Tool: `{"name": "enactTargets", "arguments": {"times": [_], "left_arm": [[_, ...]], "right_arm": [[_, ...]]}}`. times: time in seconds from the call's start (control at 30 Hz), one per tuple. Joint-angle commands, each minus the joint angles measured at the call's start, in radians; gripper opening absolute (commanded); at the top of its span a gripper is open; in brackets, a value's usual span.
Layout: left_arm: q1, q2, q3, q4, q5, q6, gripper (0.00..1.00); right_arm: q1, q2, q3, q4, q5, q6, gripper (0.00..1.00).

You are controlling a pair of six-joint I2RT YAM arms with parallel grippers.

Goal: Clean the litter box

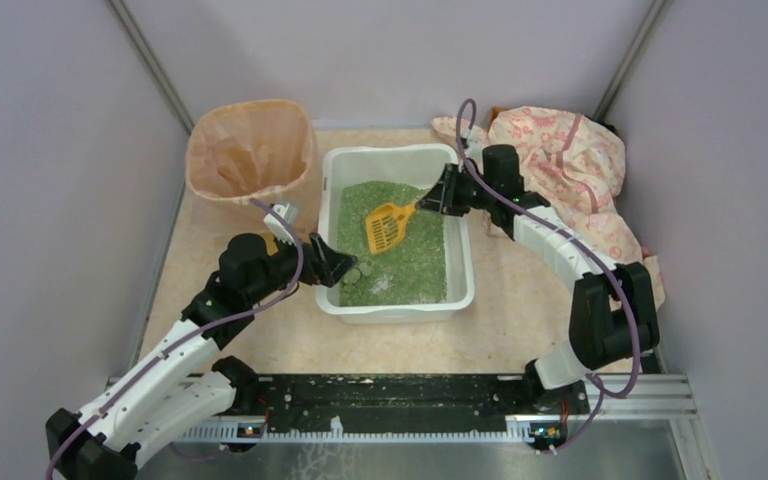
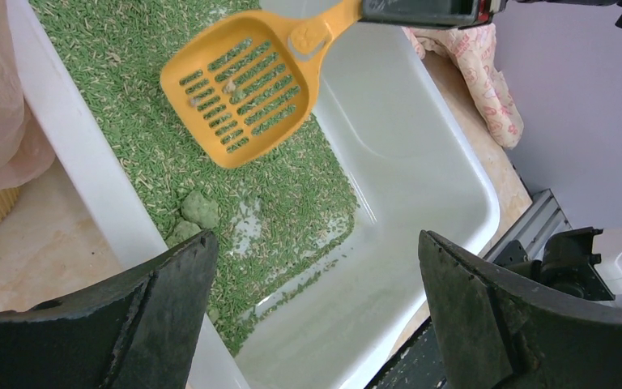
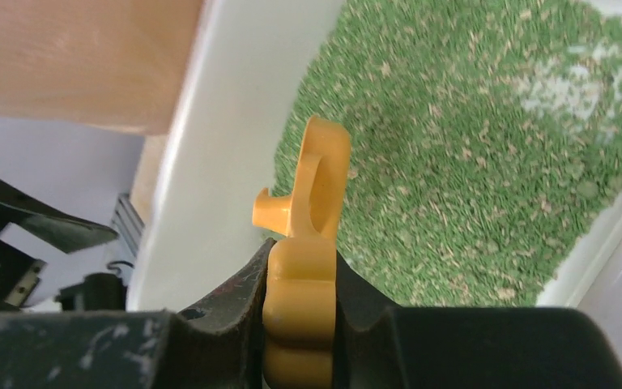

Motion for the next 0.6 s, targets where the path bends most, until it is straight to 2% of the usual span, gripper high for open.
{"name": "enactTargets", "arguments": {"times": [0.0,0.23,0.33,0.43,0.57], "left_arm": [[-0.002,0.005,-0.009,0.040,0.018,-0.005,0.99],[-0.002,-0.045,-0.042,0.026,-0.007,-0.008,0.99],[-0.002,-0.043,-0.058,0.049,-0.001,-0.018,0.99],[-0.002,-0.038,-0.066,0.074,0.016,-0.029,0.99],[-0.002,-0.046,-0.061,0.059,0.011,-0.024,0.99]], "right_arm": [[0.049,0.007,0.008,-0.177,0.102,-0.150,0.00],[0.092,-0.020,0.019,-0.280,0.196,-0.210,0.00],[0.096,-0.027,0.010,-0.297,0.186,-0.220,0.00],[0.105,-0.001,-0.019,-0.268,0.139,-0.204,0.00],[0.124,0.043,-0.072,-0.137,0.040,-0.127,0.00]]}}
